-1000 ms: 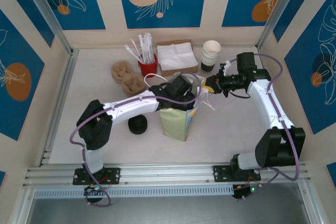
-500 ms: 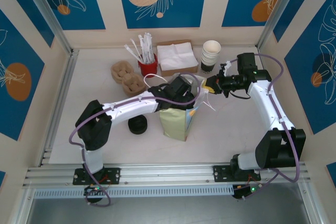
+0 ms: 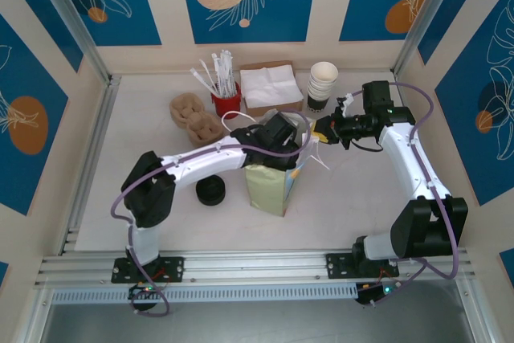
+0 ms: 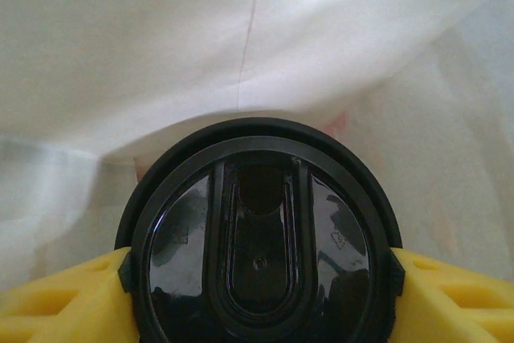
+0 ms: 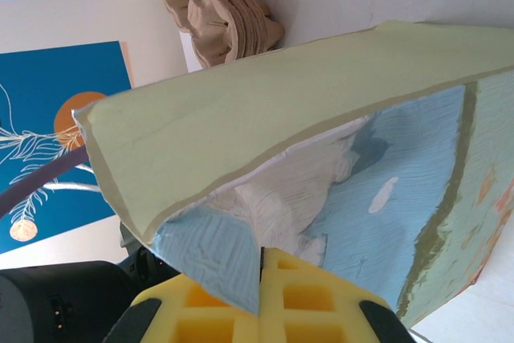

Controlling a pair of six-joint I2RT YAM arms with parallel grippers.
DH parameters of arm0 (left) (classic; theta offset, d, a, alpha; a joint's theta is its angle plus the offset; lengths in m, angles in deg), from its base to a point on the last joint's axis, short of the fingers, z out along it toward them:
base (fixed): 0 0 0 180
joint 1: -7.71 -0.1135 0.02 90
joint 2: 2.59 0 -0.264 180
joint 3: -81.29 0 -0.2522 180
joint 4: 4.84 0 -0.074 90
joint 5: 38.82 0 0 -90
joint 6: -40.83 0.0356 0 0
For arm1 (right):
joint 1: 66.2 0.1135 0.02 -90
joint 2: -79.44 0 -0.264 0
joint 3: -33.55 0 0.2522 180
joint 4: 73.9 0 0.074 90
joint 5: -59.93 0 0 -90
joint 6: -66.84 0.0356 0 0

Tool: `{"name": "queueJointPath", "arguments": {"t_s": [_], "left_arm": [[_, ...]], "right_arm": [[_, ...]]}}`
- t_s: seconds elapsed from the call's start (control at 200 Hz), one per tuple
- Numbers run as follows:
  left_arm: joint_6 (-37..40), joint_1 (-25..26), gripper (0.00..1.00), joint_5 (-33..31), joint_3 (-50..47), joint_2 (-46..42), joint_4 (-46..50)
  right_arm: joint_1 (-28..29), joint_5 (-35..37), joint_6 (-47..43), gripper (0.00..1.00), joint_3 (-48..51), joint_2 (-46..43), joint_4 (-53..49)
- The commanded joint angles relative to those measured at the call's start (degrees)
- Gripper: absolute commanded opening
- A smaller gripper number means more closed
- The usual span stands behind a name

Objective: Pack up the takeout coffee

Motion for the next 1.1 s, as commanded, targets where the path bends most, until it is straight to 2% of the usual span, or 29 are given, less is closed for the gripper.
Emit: {"name": "queueJointPath", "arguments": {"t_s": [0.0, 0.22, 0.595, 0.91, 1.095], "left_arm": [[-0.19, 0.36, 0.74, 5.17, 2.62, 3.62, 8.69], [0.42, -0.35, 0.84, 5.18, 7.41, 2.55, 10.99], [-0.31, -0.66, 0.95, 5.0, 13.81, 1.28, 14.15], [-2.22, -0.71, 0.96, 3.29, 16.9, 0.55, 16.03], [-2.03, -0.64, 0.97, 0.8, 16.64, 0.97, 17.33]], "right_arm": [[0.91, 1.38, 0.53, 0.01, -0.26, -0.41, -2.33], [1.54, 4.27, -0.8, 0.01, -1.36, -0.46, -4.85], [1.43, 8.28, -5.81, 0.0, -4.72, -0.26, -10.81], [2.07, 14.2, -12.73, 0.0, -10.67, 0.9, -18.56], [2.17, 13.69, -12.7, 0.0, -11.39, 0.82, -18.84]]}}
